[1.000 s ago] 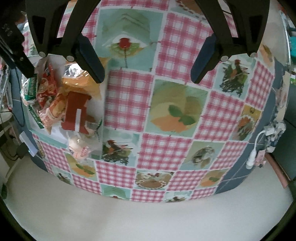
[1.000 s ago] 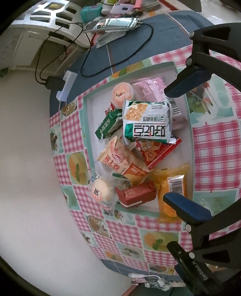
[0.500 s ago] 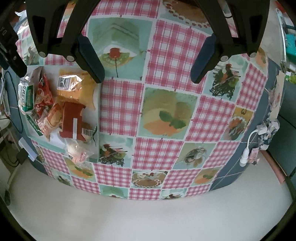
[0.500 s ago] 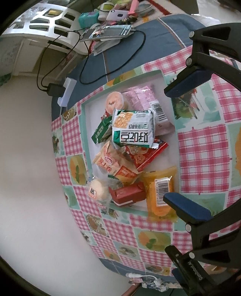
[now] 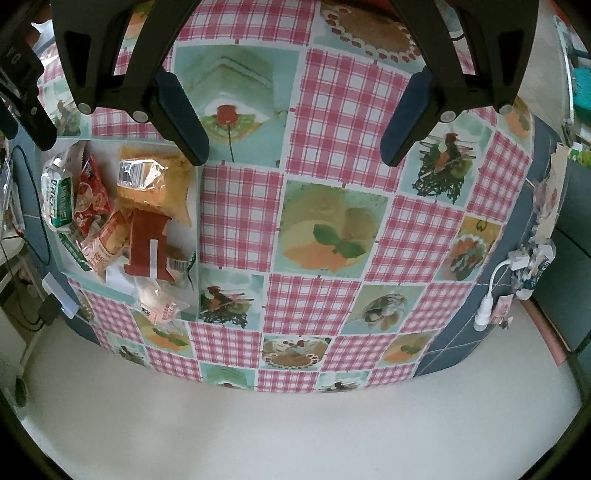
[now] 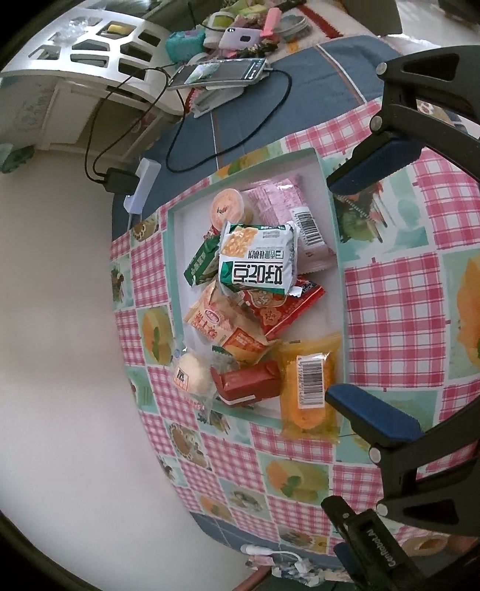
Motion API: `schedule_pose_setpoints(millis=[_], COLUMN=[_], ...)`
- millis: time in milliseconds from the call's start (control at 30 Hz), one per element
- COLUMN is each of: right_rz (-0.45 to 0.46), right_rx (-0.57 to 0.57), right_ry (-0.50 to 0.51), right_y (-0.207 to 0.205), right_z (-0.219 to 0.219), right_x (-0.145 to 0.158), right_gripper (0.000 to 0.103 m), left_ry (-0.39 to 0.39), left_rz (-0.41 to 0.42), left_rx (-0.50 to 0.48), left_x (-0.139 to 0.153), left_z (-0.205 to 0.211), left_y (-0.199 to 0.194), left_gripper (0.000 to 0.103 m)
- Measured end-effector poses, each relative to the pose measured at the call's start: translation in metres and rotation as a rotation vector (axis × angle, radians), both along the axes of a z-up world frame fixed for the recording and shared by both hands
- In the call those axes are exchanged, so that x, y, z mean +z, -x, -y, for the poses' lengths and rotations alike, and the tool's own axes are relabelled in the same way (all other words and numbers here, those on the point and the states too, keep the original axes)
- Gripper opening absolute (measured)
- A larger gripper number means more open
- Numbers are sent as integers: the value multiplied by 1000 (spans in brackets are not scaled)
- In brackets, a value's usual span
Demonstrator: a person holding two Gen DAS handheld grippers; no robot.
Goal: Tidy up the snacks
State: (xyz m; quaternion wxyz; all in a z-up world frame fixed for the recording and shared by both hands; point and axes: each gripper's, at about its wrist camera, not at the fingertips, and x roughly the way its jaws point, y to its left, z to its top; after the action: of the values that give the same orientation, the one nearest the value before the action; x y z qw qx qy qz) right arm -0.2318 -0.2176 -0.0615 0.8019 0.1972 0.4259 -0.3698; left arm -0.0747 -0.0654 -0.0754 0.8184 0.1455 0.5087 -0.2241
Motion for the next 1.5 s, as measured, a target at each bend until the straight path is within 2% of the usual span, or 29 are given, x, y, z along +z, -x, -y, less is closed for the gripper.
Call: schedule_pose_setpoints(millis=[667,1500], right_rz=[3,-18], right_rx=[-1,22], right_ry=[9,11], right_y=[3,-2], right_z=[-2,-3], right_x=[1,-2], right_gripper=[103,103], left_ry=[33,22], left_rz=[-9,-8], left_rx=[21,-5], left_x=[3,3], left_z=[-7,-5], left_y=[-3,-3], left_gripper=[94,94])
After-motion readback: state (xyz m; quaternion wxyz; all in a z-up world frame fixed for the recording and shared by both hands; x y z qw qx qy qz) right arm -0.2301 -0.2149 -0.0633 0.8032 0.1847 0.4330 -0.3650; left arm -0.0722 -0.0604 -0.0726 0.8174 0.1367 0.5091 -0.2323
